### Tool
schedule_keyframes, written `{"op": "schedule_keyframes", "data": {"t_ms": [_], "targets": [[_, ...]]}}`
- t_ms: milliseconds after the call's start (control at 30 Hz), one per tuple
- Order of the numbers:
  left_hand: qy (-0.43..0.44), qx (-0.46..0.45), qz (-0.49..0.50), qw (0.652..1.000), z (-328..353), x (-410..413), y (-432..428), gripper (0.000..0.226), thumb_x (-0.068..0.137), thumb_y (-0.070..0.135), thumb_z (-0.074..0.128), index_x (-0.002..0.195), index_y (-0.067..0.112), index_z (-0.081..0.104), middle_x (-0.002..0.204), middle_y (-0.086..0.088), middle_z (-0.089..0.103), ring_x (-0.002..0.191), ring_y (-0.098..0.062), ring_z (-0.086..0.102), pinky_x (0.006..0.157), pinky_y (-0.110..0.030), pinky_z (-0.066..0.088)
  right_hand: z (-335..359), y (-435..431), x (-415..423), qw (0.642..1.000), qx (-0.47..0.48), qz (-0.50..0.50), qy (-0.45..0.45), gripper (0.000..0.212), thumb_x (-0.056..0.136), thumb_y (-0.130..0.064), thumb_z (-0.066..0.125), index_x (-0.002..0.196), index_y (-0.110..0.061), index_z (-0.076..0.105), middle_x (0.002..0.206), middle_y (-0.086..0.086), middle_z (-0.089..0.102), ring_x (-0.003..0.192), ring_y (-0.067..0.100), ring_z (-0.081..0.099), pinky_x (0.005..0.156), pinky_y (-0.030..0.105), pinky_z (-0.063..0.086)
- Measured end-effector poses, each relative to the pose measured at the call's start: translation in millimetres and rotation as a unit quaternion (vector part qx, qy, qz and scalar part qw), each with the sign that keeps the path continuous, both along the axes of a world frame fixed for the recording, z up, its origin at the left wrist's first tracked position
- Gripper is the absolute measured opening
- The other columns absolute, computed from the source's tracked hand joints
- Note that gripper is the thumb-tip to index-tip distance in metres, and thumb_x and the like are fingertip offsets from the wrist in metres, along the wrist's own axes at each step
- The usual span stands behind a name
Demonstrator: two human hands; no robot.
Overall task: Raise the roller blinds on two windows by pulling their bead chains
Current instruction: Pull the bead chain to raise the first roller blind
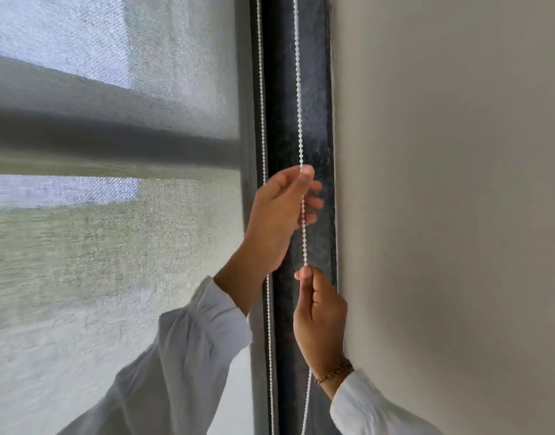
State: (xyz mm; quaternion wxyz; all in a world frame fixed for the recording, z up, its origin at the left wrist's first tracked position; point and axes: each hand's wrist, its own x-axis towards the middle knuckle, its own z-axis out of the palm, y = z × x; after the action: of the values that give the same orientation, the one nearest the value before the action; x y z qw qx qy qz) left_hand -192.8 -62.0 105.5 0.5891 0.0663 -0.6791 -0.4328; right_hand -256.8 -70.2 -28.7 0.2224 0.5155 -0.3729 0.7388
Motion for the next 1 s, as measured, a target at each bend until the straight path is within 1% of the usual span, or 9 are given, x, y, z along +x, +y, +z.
{"op": "schedule_keyframes", "data": {"t_ms": [133,267,400,500,567,633,733,900,1000], "targets": [[0.063,0.032,0.044,0.997,6,-1,36,0.037,0.095,0.030,0.043,0.063,0.017,0.055,0.044,0.010,0.038,0.038,-0.004,0.028,0.035,-0.018,0.024,-5,30,9,0.999,-0.003,-0.018,0.037,0.020,0.092,-0.023,0.042,0.087,-0.013,0.058,0.065,0.006,0.067,0.061,0.014,0.060,0.055,0.019,0.050],[0.101,-0.048,0.161,0.980,-12,-3,68,0.043,0.096,0.026,0.043,0.056,0.012,0.045,0.050,0.000,0.036,0.045,-0.012,0.029,0.042,-0.025,0.023,-14,66,17,0.998,-0.005,-0.021,0.057,0.039,0.097,-0.030,0.035,0.083,-0.005,0.062,0.064,0.009,0.068,0.058,0.012,0.060,0.060,0.010,0.046],[0.068,-0.078,0.211,0.972,-69,7,103,0.045,0.096,0.019,0.042,0.057,-0.003,0.037,0.049,-0.002,0.031,0.045,-0.015,0.028,0.040,-0.020,0.023,-61,108,19,0.993,0.068,0.015,0.095,0.032,0.097,-0.039,0.029,0.084,-0.021,0.052,0.061,-0.004,0.062,0.063,-0.001,0.049,0.061,-0.004,0.035],[0.033,-0.108,0.249,0.962,-122,23,122,0.046,0.093,0.028,0.045,0.053,0.007,0.038,0.045,0.004,0.035,0.039,-0.005,0.031,0.039,-0.010,0.023,-94,132,23,0.980,0.159,0.123,-0.003,0.028,0.091,-0.052,0.033,0.071,-0.039,0.048,0.059,-0.016,0.055,0.056,-0.003,0.049,0.055,0.004,0.038],[0.024,-0.112,0.266,0.957,-146,36,130,0.042,0.089,0.034,0.041,0.052,0.014,0.041,0.043,0.008,0.039,0.038,-0.006,0.034,0.039,-0.009,0.023,-95,142,23,0.941,0.219,0.230,-0.121,0.029,0.090,-0.047,0.039,0.069,-0.037,0.055,0.058,-0.010,0.052,0.056,0.004,0.049,0.062,0.017,0.041],[0.010,-0.107,0.283,0.953,-159,47,140,0.039,0.088,0.036,0.039,0.052,0.021,0.040,0.044,0.011,0.040,0.039,-0.007,0.036,0.039,-0.010,0.024,-75,147,21,0.911,0.240,0.282,-0.184,0.027,0.092,-0.043,0.039,0.084,-0.030,0.061,0.073,-0.004,0.060,0.072,0.009,0.057,0.074,0.031,0.046],[-0.023,-0.120,0.306,0.944,-168,59,162,0.039,0.090,0.033,0.038,0.054,0.018,0.035,0.045,0.008,0.035,0.039,-0.009,0.031,0.039,-0.016,0.022,-19,164,33,0.882,0.209,0.364,-0.213,0.032,0.094,-0.043,0.036,0.093,-0.023,0.061,0.088,0.004,0.065,0.089,0.023,0.062,0.084,0.033,0.051],[-0.052,-0.130,0.327,0.935,-168,78,190,0.046,0.093,0.036,0.037,0.053,0.014,0.028,0.045,0.004,0.023,0.042,-0.009,0.023,0.041,-0.021,0.018,81,205,65,0.836,0.183,0.481,-0.189,0.035,0.097,-0.033,0.034,0.094,-0.011,0.060,0.079,0.008,0.064,0.071,0.020,0.065,0.077,0.039,0.054],[-0.073,-0.144,0.342,0.926,-177,92,206,0.049,0.093,0.049,0.031,0.056,0.018,0.029,0.046,0.008,0.021,0.042,-0.006,0.022,0.042,-0.018,0.018,120,228,86,0.842,0.215,0.474,-0.145,0.035,0.095,-0.035,0.039,0.096,-0.007,0.060,0.073,0.006,0.062,0.060,0.015,0.061,0.059,0.032,0.053]]}}
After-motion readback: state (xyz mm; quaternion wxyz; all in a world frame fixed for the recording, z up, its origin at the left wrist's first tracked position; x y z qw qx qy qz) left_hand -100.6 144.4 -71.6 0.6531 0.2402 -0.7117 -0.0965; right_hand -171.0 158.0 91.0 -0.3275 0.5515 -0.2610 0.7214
